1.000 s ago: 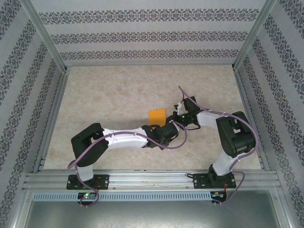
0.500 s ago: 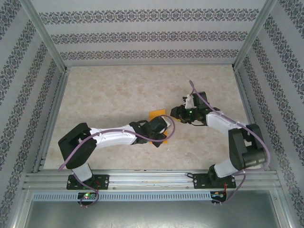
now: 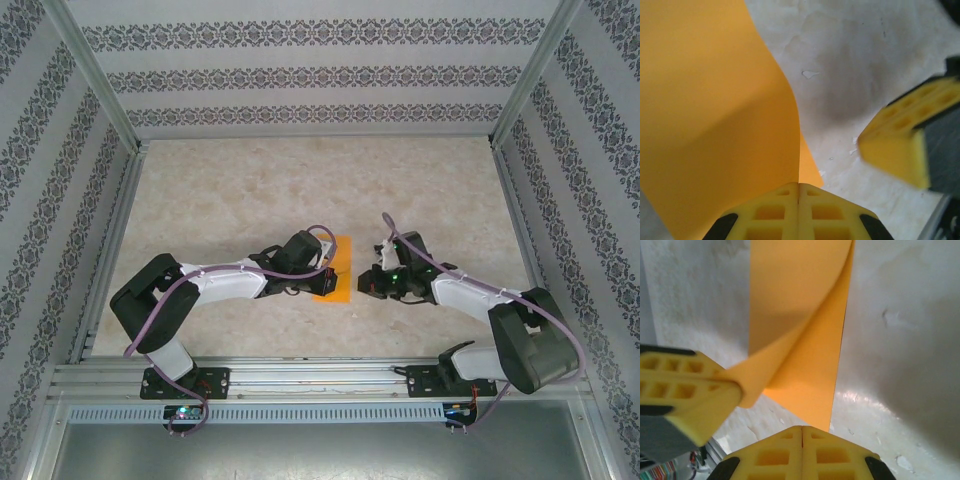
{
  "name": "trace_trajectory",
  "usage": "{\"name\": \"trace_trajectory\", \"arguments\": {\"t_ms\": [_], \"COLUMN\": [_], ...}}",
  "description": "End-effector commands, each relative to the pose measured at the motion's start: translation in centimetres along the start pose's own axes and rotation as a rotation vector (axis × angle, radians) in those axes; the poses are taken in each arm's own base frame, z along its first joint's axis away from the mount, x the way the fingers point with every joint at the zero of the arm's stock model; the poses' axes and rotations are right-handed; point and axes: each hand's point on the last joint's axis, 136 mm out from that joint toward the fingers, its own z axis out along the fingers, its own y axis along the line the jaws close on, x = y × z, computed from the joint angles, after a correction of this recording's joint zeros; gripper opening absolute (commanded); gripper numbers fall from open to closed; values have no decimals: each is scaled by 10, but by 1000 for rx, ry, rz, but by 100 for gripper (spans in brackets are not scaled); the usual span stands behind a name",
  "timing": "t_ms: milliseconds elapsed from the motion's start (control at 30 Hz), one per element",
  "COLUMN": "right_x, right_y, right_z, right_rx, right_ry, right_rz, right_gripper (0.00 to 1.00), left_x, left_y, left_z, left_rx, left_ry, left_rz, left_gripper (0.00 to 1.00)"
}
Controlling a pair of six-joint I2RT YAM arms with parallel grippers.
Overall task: Fold a paper plane with a square sheet of paper (fold left side to right side)
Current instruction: Fold the triangle a second time at the center of the table.
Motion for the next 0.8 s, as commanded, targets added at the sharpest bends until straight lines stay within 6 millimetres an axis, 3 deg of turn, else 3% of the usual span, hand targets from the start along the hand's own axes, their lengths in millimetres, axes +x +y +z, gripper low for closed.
{"name": "trace_trajectory", "arguments": {"t_ms": [0,367,767], "right_x": [-3,0,13], "right_y": [1,0,-30], "right_z": [8,28,37], "right_rx": [15,54,174], "right_ry": [-39,-3,68], "right_rz": [-3,-23,1], "right_gripper": [0,0,0], "left_x": [-13,-9,-4], "left_y": [-2,0,12], "left_z": [-2,5,-3], "left_rx": [38,50,52], "left_ry": [-39,-17,28], "left_rz": [-60,-74,-29], "left_gripper": [0,0,0]}}
